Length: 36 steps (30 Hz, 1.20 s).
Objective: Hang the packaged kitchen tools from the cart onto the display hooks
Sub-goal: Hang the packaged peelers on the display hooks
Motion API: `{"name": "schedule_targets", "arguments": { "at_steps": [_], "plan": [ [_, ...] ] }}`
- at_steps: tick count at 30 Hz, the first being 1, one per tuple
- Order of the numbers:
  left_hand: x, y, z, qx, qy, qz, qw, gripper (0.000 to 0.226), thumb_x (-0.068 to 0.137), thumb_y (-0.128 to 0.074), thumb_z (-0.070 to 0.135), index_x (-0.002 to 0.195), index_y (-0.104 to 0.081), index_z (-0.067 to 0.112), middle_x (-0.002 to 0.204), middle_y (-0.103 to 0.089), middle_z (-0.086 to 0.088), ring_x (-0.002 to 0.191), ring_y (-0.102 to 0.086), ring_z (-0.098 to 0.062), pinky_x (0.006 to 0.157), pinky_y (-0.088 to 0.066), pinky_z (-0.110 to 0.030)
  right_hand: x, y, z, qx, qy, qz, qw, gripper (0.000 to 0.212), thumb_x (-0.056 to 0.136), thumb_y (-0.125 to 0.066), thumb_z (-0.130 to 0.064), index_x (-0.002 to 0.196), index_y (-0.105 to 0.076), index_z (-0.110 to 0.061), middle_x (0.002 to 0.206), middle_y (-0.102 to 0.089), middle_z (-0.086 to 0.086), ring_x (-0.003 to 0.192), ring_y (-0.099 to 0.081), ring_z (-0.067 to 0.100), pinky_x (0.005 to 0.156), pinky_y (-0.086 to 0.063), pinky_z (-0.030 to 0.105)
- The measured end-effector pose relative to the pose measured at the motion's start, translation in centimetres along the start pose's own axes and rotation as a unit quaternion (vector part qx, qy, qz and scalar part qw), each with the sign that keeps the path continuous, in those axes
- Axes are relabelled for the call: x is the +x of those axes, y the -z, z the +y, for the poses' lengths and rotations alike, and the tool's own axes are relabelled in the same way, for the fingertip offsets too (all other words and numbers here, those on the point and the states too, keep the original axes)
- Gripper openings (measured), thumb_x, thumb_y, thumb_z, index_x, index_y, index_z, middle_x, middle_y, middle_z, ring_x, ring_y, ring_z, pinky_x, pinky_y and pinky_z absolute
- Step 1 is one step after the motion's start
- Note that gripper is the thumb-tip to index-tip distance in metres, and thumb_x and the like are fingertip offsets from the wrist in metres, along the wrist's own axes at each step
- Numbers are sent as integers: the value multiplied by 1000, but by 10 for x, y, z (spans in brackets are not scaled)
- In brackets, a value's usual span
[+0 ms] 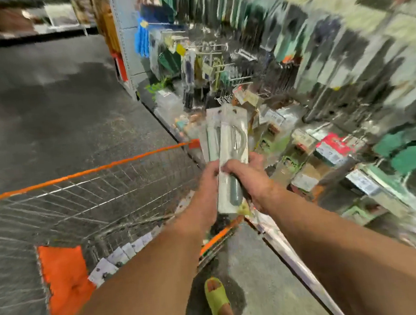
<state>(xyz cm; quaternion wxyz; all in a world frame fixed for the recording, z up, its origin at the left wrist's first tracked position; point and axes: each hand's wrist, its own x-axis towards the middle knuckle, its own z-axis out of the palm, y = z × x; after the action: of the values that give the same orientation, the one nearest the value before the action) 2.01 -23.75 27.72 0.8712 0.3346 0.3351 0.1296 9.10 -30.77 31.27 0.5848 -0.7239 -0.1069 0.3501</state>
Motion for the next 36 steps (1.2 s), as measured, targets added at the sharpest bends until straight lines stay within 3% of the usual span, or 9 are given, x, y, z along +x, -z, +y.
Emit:
{"name": "schedule_targets", "arguments": {
  "at_steps": [2, 8, 13, 15, 20, 23, 28, 31, 36],
  "plan": [
    [-5, -39, -2, -4, -6, -55, 998, 56, 91, -56, 39, 136, -69, 9, 138, -65, -25, 130, -62, -41, 117, -44, -53, -27, 27, -17, 48, 33, 39, 998, 39, 83, -73, -11, 110, -46, -21, 108, -67, 16, 88, -71, 24, 80, -62, 43],
    [-64, -164, -21, 55, -19, -208, 976, 51, 88, -70, 51, 120, -78, 11, 120, -76, -18, 104, -76, -31, 93, -61, -39, -116, 124, -60, 146, 146, 128, 970, 40, 75, -69, -6, 112, -67, -18, 102, -76, 14, 89, -73, 28, 87, -60, 48],
    [-107, -250, -45, 94, -77, -247, 961, 70, 69, -85, 57, 119, -76, 10, 120, -76, -20, 109, -73, -38, 105, -54, -56, -194, 197, -91, 171, 177, 193, 950, 46, 65, -65, -12, 110, -74, -8, 105, -75, 24, 90, -72, 34, 96, -56, 58],
    [-124, -280, -53, 96, -82, -286, 950, 80, 58, -88, 57, 120, -76, 8, 121, -75, -22, 112, -71, -41, 108, -51, -61, -223, 222, -100, 180, 184, 212, 943, 46, 69, -64, -10, 114, -72, -6, 105, -75, 24, 86, -72, 32, 90, -58, 53],
    [-178, -347, -82, 99, -88, -338, 932, 72, 54, -86, 43, 114, -78, 3, 110, -76, -28, 96, -72, -42, 98, -53, -66, -297, 289, -105, 198, 212, 218, 932, 33, 88, -50, 6, 111, -70, -8, 85, -75, 11, 71, -71, 22, 64, -56, 36],
    [-213, -379, -113, 114, -96, -353, 924, 74, 53, -88, 35, 119, -74, 5, 102, -77, -25, 92, -74, -42, 89, -61, -60, -335, 321, -98, 164, 218, 256, 927, 36, 86, -54, 4, 113, -70, -12, 91, -77, 9, 79, -72, 21, 70, -58, 38],
    [-264, -423, -162, 164, -135, -397, 893, 43, 60, -77, 15, 103, -79, 8, 92, -80, -19, 81, -78, -33, 67, -65, -40, -390, 375, -82, 76, 214, 340, 912, 55, 68, -64, -18, 121, -57, -26, 104, -77, 3, 97, -74, 20, 90, -61, 43],
    [-286, -452, -189, 178, -139, -403, 887, 38, 66, -81, 12, 104, -80, 8, 95, -79, -22, 84, -78, -36, 72, -61, -42, -419, 408, -74, 3, 226, 414, 882, 52, 70, -68, -32, 112, -39, -36, 109, -69, 0, 97, -70, 14, 90, -60, 43],
    [-316, -495, -217, 196, -149, -385, 889, 36, 68, -83, 11, 104, -81, 9, 96, -80, -19, 91, -78, -41, 85, -63, -54, -453, 456, -65, -52, 269, 471, 839, 34, 75, -74, -33, 106, -61, -37, 96, -73, -22, 84, -68, -4, 81, -58, 29]
  ]
}}
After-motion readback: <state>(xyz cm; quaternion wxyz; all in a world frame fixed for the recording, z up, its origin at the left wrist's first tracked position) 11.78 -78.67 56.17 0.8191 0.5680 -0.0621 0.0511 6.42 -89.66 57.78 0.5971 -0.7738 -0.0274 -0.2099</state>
